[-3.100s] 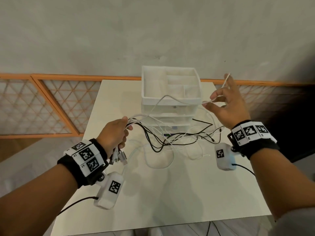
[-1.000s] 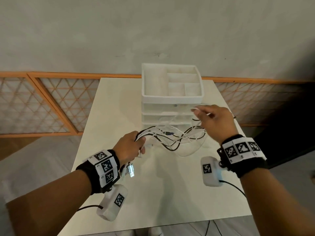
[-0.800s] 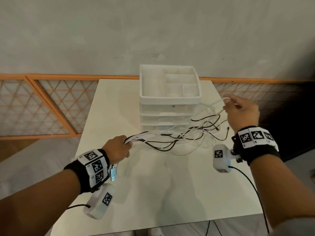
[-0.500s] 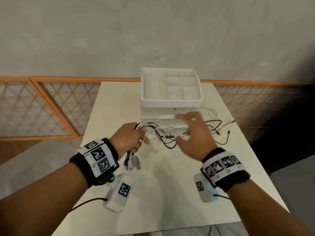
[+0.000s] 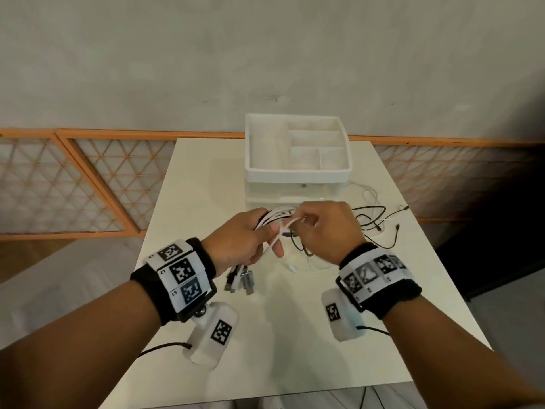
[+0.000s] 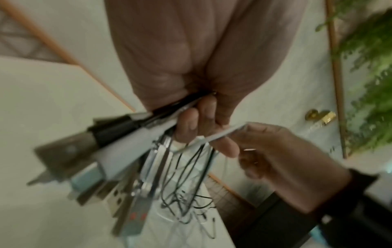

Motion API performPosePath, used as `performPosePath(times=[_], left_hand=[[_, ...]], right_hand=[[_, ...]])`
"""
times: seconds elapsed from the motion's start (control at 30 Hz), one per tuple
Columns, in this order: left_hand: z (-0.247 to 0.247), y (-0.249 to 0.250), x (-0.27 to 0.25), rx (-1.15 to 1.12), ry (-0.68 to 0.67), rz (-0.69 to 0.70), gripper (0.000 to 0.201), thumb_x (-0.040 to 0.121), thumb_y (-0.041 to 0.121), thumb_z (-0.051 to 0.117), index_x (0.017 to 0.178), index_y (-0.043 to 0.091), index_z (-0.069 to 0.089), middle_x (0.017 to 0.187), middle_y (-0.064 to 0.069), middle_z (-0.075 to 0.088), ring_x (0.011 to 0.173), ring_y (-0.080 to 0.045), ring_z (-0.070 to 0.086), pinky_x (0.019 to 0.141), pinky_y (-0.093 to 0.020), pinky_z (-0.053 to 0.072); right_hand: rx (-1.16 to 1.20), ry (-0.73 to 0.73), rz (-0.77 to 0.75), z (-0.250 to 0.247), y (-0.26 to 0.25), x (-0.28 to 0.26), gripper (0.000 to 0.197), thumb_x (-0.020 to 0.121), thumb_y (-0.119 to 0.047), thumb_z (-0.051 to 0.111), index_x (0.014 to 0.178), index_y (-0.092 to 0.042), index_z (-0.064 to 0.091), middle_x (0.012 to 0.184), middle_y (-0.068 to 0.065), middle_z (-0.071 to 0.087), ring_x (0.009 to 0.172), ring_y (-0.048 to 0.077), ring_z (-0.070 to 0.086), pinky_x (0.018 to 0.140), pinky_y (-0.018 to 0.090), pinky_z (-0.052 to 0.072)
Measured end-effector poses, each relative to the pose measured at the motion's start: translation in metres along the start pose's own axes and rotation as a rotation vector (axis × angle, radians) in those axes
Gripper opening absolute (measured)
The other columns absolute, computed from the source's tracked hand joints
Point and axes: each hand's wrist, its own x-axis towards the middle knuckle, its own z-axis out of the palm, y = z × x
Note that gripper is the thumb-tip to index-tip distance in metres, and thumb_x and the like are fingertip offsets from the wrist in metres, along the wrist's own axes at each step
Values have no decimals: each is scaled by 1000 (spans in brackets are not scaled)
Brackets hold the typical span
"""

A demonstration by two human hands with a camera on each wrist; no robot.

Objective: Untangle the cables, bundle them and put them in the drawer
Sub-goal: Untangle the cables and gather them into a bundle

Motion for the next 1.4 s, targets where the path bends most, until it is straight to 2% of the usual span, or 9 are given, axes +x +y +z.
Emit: performPosePath(times=[0.2,0.33,0.63,0.77,0.93,1.0,1.2,1.27,1.4], left_hand=[[-23,-42,-5,240,105,-114,21,103,23,43,104,7,57,65,-2,61,41,-11,35,43,-22,30],[-28,-63,-7,184,186,-187,18,103,20,43,94,8,54,64,-3,58,44,-14,32,45,-24,27],[-25,-50,-6,-20,230,-226,27,103,28,45,93,5,56,65,-2,45,51,-15,31,45,-24,29],[-26,-40,-8,-16,248,-205,32,102,32,48,93,4,58,63,-1,45,49,-13,31,43,-23,29],[-34,-35,-9,110,306,-185,36,98,34,56,89,-1,62,59,0,45,41,-11,28,41,-20,24],[-35,-33,-8,256,319,-160,41,96,36,57,90,-4,63,60,0,48,38,-7,33,43,-22,27],[-14,-2,-11,212,65,-55,27,91,39,65,77,15,66,65,-5,39,47,-13,28,46,-25,24],[-5,10,-14,231,-88,-14,21,91,36,65,96,17,71,62,2,45,46,-9,34,45,-23,29],[-5,14,-18,228,-175,-45,31,94,36,62,94,5,64,63,2,50,48,-10,38,48,-23,33]], right_hand=[[312,409,305,-67,33,27,31,84,-57,64,75,-27,67,69,-2,73,62,17,66,76,44,60],[361,439,391,-83,50,39,44,69,-76,58,78,-33,66,82,0,72,79,28,71,81,52,59],[306,517,31,-103,45,47,16,85,-51,65,95,-40,60,131,-24,50,106,19,66,81,43,59],[203,410,13,-77,64,25,22,87,-28,70,103,-34,57,139,-11,53,91,3,64,74,20,52],[-231,-327,504,-9,125,-25,61,82,-15,53,135,-44,49,135,4,61,108,28,62,95,32,50],[-217,-338,558,-1,122,-33,70,75,-24,48,141,-45,43,119,3,67,103,26,62,93,36,51],[124,-180,57,-3,26,-32,87,72,-51,80,143,-53,30,64,-8,45,58,8,44,63,24,43],[-9,-195,-51,9,0,-32,87,71,-59,76,143,-54,27,64,-10,53,66,10,55,65,29,49],[-109,-145,-94,24,-3,-24,30,77,-42,69,105,-37,60,88,-11,70,91,23,65,74,36,54]])
